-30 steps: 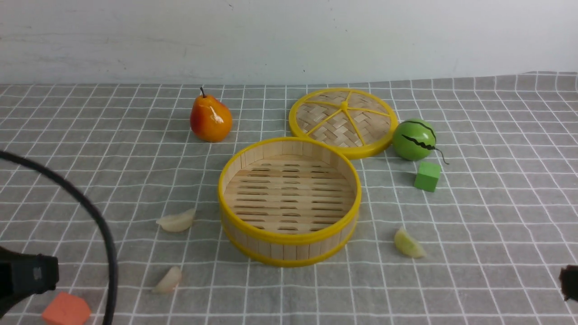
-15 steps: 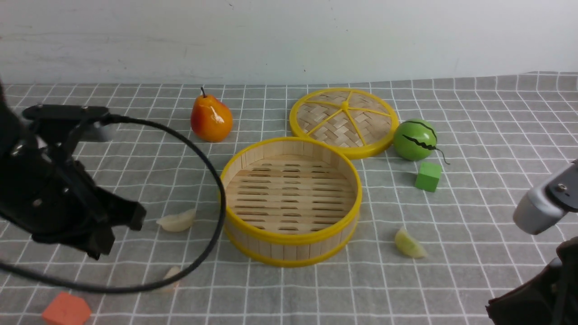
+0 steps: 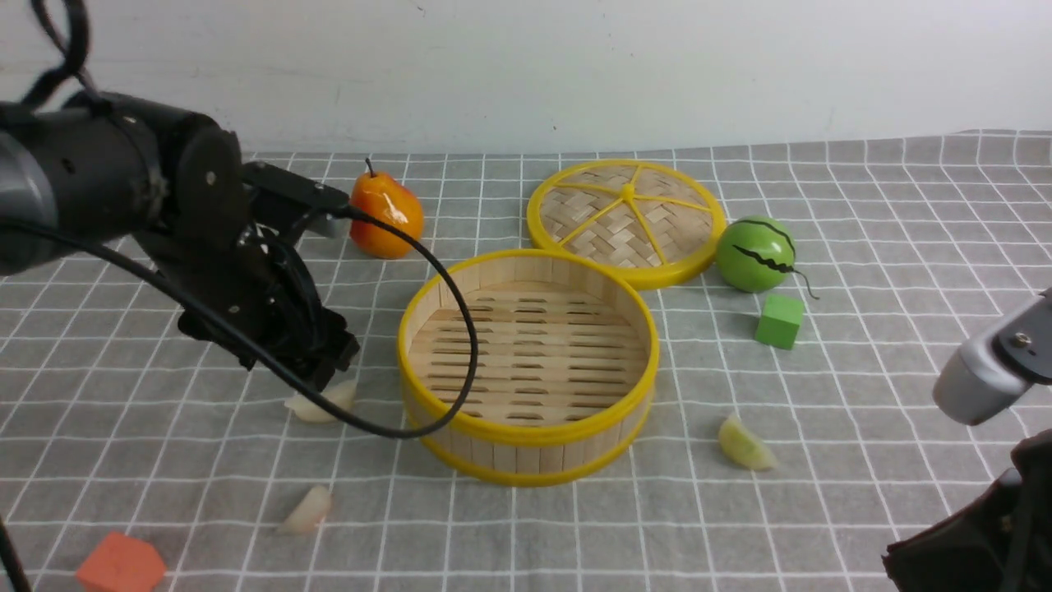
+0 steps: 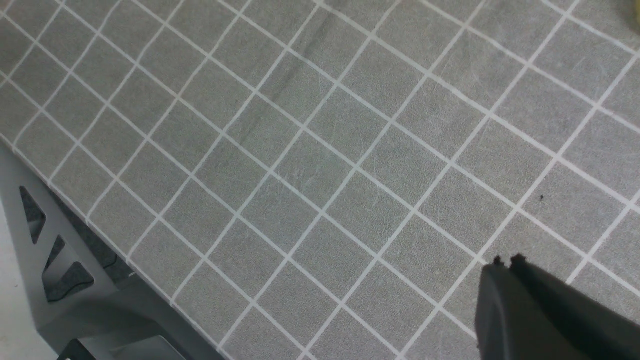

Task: Put the dumplings into the steamer on the table with the grey tablecloth.
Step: 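Reach for and grasp a dumpling on the table with the left gripper, then place the dumpling into the bamboo steamer basket with the left gripper, then reach for and grasp a dumpling on the table with the left gripper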

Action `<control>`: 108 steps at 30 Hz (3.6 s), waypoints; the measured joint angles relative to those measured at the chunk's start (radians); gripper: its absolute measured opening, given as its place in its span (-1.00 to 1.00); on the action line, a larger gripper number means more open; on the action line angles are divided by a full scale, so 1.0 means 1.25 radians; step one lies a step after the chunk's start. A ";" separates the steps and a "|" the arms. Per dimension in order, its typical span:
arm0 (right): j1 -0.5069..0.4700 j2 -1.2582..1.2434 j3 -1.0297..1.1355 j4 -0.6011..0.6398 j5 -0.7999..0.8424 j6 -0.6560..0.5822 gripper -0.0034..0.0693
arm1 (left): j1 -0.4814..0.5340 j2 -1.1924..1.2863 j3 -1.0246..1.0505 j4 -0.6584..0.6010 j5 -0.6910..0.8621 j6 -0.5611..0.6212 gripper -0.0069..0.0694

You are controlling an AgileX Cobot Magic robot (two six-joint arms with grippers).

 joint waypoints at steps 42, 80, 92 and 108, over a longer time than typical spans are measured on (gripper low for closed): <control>0.000 0.000 0.000 0.002 -0.057 0.000 -0.85 | -0.194 0.114 -0.330 -0.066 0.050 -0.189 -0.18; 0.006 0.000 0.000 0.026 -0.039 0.000 -0.78 | -0.247 0.045 -0.484 0.091 0.376 -0.275 0.55; 0.006 0.000 0.000 0.039 -0.036 0.000 -0.74 | -0.091 -0.112 0.077 -0.011 0.247 -0.242 0.55; 0.006 0.000 0.000 0.040 -0.036 0.000 -0.72 | -0.085 0.024 0.182 -0.019 -0.003 -0.229 0.26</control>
